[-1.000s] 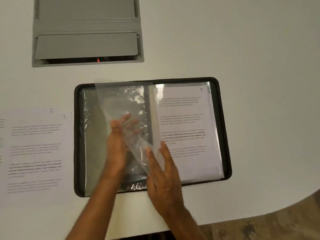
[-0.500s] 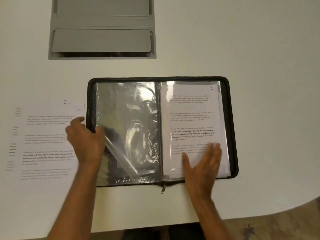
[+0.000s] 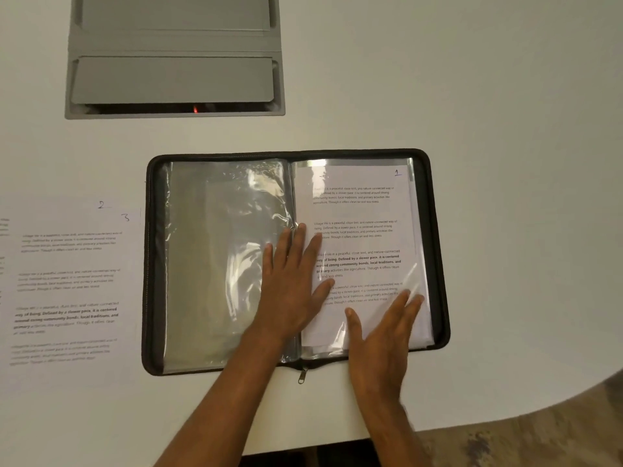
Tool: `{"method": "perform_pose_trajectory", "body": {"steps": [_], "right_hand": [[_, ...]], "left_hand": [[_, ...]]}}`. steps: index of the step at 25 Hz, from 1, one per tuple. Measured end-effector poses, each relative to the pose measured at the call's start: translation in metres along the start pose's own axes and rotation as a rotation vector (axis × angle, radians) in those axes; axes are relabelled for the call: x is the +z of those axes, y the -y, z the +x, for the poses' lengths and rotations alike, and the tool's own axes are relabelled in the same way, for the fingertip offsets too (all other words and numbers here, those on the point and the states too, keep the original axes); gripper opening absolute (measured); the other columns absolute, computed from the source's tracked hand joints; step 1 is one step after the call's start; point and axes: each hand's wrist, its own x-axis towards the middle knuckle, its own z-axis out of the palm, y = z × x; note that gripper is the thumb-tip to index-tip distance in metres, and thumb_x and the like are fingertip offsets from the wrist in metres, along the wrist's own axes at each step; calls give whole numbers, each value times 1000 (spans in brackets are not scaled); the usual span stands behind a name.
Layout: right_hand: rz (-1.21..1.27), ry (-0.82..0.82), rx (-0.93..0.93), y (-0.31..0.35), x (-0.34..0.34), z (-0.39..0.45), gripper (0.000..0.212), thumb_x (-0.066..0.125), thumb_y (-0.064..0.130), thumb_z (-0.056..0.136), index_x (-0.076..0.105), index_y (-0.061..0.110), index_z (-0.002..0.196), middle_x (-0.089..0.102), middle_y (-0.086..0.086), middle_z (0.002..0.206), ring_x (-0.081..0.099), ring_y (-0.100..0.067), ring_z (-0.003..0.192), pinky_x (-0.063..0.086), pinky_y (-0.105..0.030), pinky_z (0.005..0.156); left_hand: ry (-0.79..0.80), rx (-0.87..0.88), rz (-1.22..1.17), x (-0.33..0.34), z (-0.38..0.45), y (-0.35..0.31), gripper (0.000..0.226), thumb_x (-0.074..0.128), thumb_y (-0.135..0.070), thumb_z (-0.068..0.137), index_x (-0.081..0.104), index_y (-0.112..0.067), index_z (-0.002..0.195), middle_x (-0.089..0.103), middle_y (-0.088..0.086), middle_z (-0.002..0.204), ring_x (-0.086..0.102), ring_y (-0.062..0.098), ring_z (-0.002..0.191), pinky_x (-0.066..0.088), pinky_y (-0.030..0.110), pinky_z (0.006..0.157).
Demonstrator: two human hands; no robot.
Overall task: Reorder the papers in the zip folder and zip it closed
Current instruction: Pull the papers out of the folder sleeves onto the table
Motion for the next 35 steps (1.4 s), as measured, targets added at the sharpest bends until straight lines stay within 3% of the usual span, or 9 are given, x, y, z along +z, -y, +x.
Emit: {"method": "perform_pose_trajectory", "body": {"steps": [4,7,9,13,18,22,28,31,35], "right_hand": [[242,-33,-152,13,-2,-1,88,62,32,98,0,52,158,21,8,165,32,-21,151,53,-54,105],[577,-51,-34,30,-28,19,93,74,11,93,16,48,156,38,14,150,50,-8,133,58,-28,94],[666,-71,50,36,-51,53,87,79,14,89,26,39,154,54,9,137,62,-4,115,58,-18,82],[556,226,121,51,-80,134,47,82,34,87,60,23,128,72,6,116,72,-7,94,56,-21,70],[541,234,1,82,-79,184,25,78,37,91,74,21,109,78,4,102,77,-11,84,62,-26,69],[490,192,-94,92,-85,189,16,76,39,92,75,23,92,78,9,88,76,-12,77,64,-31,68],[470,297,-144,96,-95,179,24,69,39,98,75,17,91,77,0,84,75,-24,73,64,-48,69],[445,324,-156,96,-97,182,23,67,40,99,75,19,95,78,3,87,76,-20,74,65,-45,69],[483,329,-133,95,-97,191,20,70,37,96,74,18,101,79,9,91,77,-15,77,65,-36,68]], "left_hand": [[-23,2,18,8,-1,2,84,43,-61,101,-4,-31,163,-17,-3,170,-22,20,155,-9,50,126],[-22,4,25,8,-2,4,83,42,-62,101,-2,-30,164,-17,-3,170,-21,20,156,-6,52,126],[-27,7,20,7,-1,4,83,42,-62,100,-1,-30,164,-17,-3,170,-20,21,156,-5,53,126],[-39,-44,-13,5,0,-1,76,42,-61,99,12,-31,163,-5,-2,172,-12,22,157,-1,55,126],[-195,-123,-138,-8,12,-11,57,48,-54,97,46,-28,147,30,-1,163,23,24,152,12,49,122],[-247,-127,-290,-27,46,-14,51,59,-46,98,48,-28,144,36,-3,159,28,22,147,24,48,119],[-239,-44,-376,-68,131,-24,55,60,-42,100,44,-25,150,44,-2,155,33,20,145,20,39,118],[-228,12,-379,-83,161,-22,36,62,-40,98,62,-29,133,64,-10,129,55,13,124,26,42,114],[-284,85,-499,-88,172,-17,7,72,-28,93,71,-22,97,62,-9,97,57,6,92,47,28,89]]}}
